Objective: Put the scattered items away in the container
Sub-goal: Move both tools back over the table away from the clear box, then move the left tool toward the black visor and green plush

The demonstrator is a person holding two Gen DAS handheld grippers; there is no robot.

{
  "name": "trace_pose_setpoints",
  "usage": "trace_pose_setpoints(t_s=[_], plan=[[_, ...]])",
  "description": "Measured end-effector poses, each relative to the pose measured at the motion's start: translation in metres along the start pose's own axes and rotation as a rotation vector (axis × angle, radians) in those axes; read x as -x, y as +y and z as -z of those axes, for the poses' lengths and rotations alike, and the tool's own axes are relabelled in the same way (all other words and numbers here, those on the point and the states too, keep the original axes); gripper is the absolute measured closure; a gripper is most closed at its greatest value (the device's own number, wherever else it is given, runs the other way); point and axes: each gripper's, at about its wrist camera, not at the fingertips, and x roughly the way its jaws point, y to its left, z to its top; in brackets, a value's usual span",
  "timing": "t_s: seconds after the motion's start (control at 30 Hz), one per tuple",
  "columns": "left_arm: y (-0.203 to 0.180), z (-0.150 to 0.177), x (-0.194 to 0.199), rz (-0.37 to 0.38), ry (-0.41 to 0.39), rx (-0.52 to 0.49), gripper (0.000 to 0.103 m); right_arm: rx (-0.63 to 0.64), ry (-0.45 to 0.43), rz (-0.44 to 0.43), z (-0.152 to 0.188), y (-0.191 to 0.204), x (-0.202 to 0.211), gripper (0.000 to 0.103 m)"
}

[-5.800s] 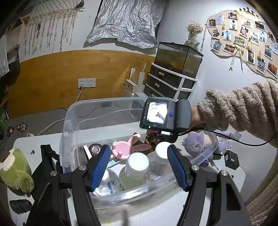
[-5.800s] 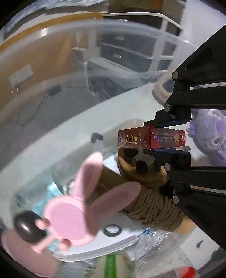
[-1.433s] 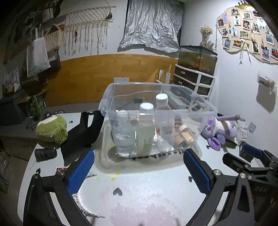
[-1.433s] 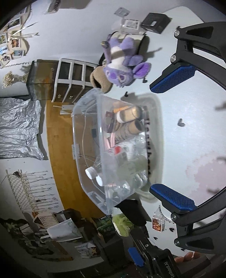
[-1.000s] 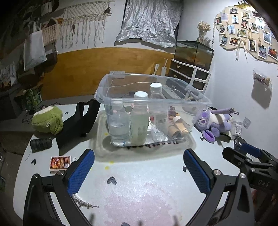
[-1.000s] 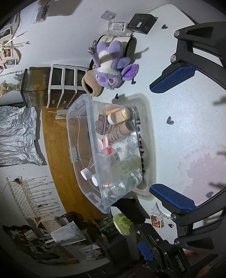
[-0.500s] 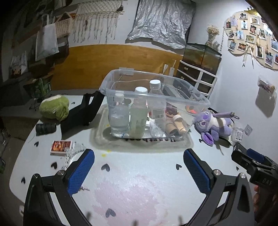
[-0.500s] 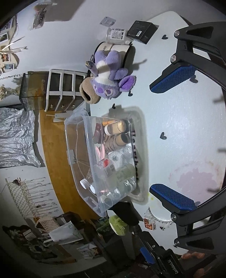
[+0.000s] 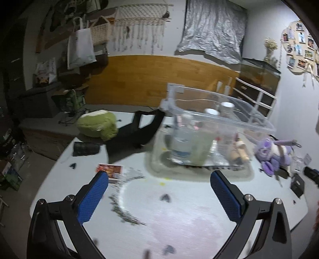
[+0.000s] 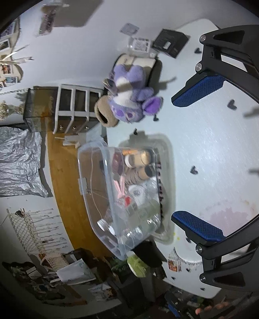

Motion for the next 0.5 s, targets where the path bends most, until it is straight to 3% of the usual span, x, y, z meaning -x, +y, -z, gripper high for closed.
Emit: trace_pose_setpoints(t_s=[0.27,0.5], plan=[[0.079,-0.014,-0.052,-0.081,0.038,-0.058,0.001,-0.13,0.029,0.072,-0.001,0.019,-0.007,0.0],[0.136,-0.007,-0.105,-0.143,0.117,-0.129,0.001,-0.157,0.085,0.095,0.011,0.059,-0.02,0.0]])
